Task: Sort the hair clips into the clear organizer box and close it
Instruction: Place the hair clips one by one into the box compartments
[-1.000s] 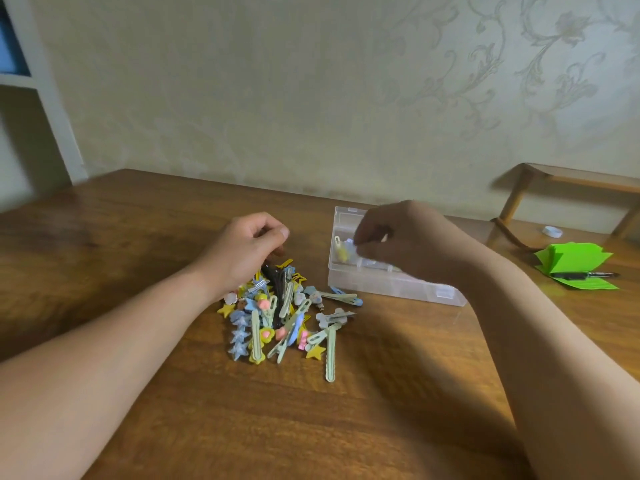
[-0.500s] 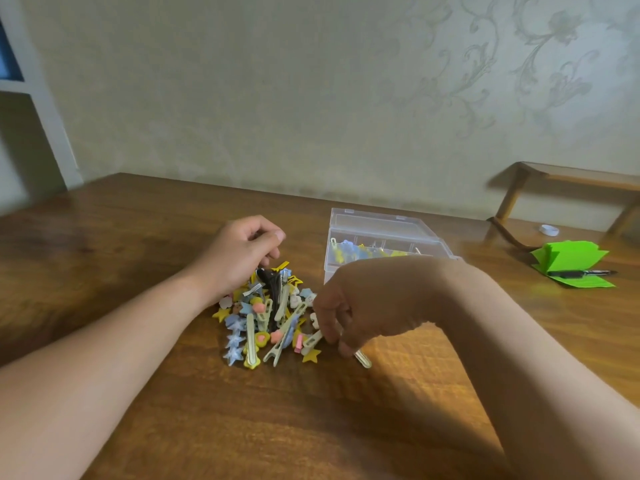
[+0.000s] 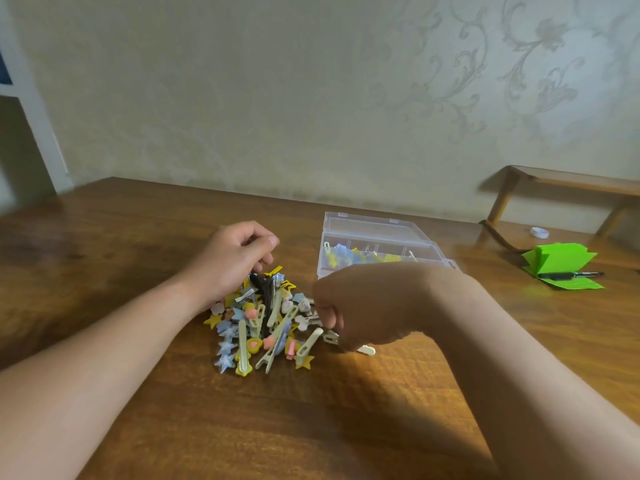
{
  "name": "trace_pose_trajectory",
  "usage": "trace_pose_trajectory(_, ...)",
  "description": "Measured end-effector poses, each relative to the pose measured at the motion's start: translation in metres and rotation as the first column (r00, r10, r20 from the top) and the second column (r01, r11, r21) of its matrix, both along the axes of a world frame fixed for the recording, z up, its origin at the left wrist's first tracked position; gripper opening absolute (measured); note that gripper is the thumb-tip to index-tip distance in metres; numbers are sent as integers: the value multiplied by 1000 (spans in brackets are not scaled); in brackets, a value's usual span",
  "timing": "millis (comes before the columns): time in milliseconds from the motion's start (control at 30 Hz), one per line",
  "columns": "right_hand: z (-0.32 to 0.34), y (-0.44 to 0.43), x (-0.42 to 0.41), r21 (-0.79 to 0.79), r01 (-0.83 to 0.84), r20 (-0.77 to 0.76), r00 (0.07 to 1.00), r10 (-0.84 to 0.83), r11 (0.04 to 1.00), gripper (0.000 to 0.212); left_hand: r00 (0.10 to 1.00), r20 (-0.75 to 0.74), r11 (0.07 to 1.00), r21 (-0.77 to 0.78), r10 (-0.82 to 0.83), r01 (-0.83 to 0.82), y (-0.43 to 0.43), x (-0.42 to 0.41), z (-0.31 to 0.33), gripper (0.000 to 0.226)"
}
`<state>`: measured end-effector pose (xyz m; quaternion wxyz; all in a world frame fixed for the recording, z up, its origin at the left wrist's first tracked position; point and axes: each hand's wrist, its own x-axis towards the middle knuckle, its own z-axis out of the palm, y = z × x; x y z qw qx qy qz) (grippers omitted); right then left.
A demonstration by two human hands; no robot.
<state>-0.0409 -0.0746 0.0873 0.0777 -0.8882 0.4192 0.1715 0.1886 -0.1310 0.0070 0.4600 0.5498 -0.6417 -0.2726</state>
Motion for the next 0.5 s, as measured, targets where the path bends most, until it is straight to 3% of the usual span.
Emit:
trace_pose_trajectory(100, 10, -2, -11, 46, 31, 82, 996, -34, 998, 27, 1000, -8, 1000, 6, -3, 3, 2, -1, 1, 16)
trace_pose_trajectory(167, 20, -12, -27, 3, 85, 302, 950, -82, 996, 26, 1000, -21, 1000, 4, -9, 9, 3, -3, 2, 16)
trace_pose_trajectory(233, 26, -27, -48, -31, 242, 612, 771, -173, 970, 21, 999, -33, 1000, 2, -4, 5, 4, -4, 2, 17)
trace_pose_trajectory(300, 23, -46, -73, -57, 461, 799, 553, -236, 886, 17, 1000, -31, 1000, 6, -4, 4, 4, -4, 1, 17)
trace_pose_trajectory(367, 10, -63, -97, -133, 642, 823, 496, -277, 755, 17, 1000, -23, 1000, 5, -11, 11, 3, -3, 1, 17)
trace_pose_trajectory(500, -17, -83, -118, -258, 771, 765, 531, -363, 582, 15, 1000, -25, 1000, 11, -14, 14, 3, -3, 1, 17)
